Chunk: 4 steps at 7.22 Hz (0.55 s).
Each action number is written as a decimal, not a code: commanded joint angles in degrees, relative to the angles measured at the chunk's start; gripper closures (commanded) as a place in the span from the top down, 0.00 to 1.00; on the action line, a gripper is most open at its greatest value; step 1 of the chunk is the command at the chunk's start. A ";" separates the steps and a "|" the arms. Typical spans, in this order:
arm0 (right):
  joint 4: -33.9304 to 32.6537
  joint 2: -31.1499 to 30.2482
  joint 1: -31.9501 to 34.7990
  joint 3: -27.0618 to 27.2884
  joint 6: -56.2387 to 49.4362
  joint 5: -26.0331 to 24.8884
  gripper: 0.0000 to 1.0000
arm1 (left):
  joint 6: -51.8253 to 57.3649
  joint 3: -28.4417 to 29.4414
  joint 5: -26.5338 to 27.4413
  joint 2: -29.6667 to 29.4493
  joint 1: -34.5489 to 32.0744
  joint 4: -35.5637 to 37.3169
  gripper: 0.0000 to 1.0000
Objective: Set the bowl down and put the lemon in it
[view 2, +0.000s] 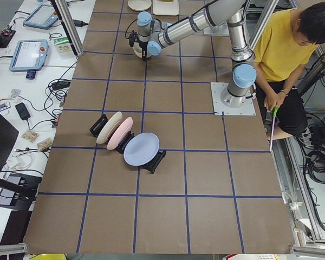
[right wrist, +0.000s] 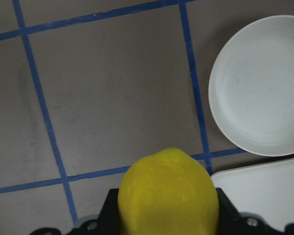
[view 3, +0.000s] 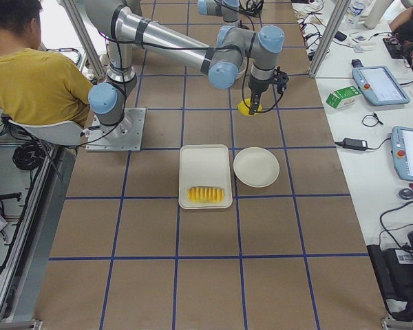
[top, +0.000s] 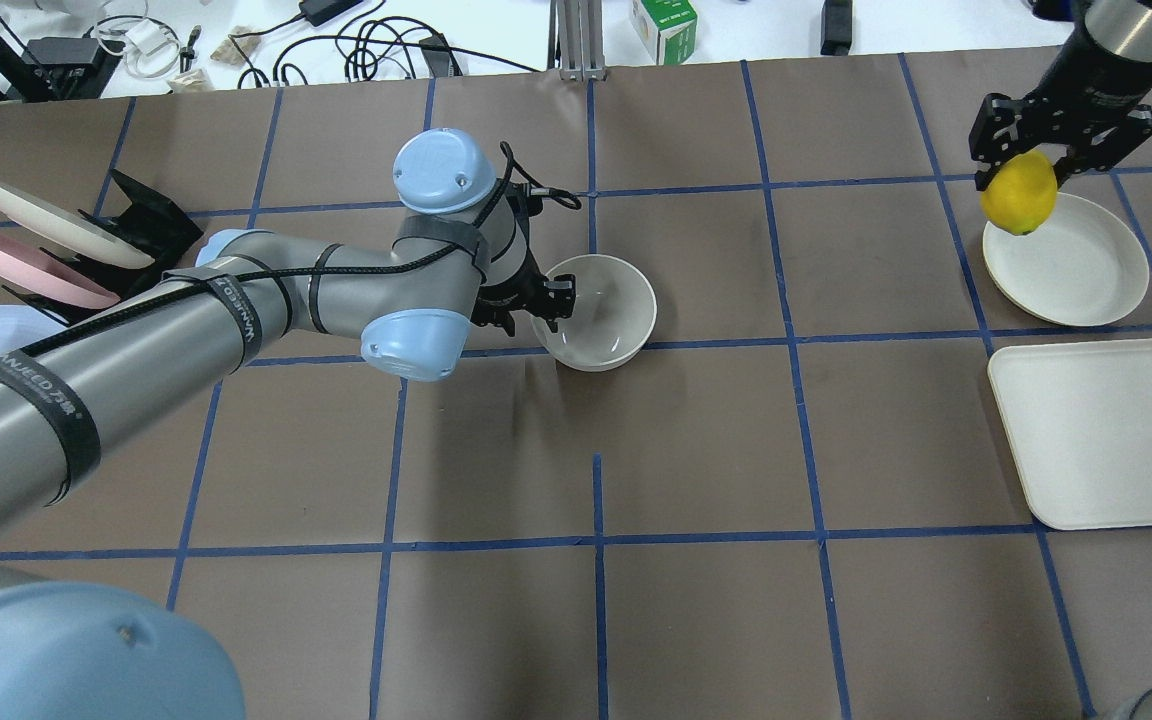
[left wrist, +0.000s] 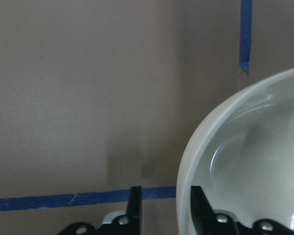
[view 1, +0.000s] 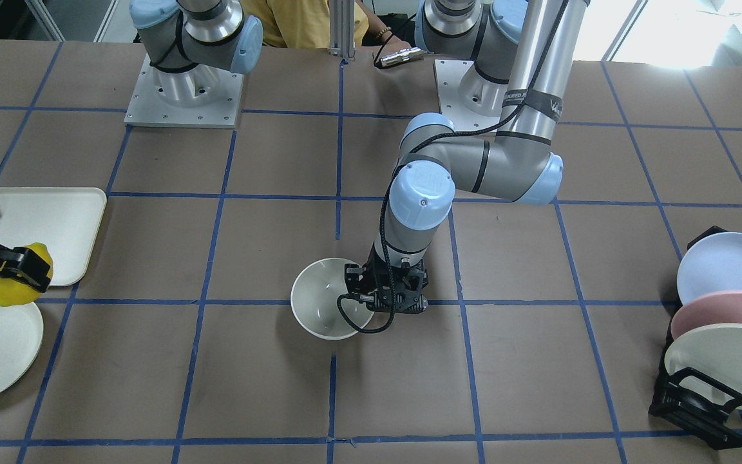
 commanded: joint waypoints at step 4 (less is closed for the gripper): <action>-2.88 2.37 20.31 0.42 19.40 3.23 0.00 | 17.87 12.03 0.35 15.91 15.60 -35.06 0.99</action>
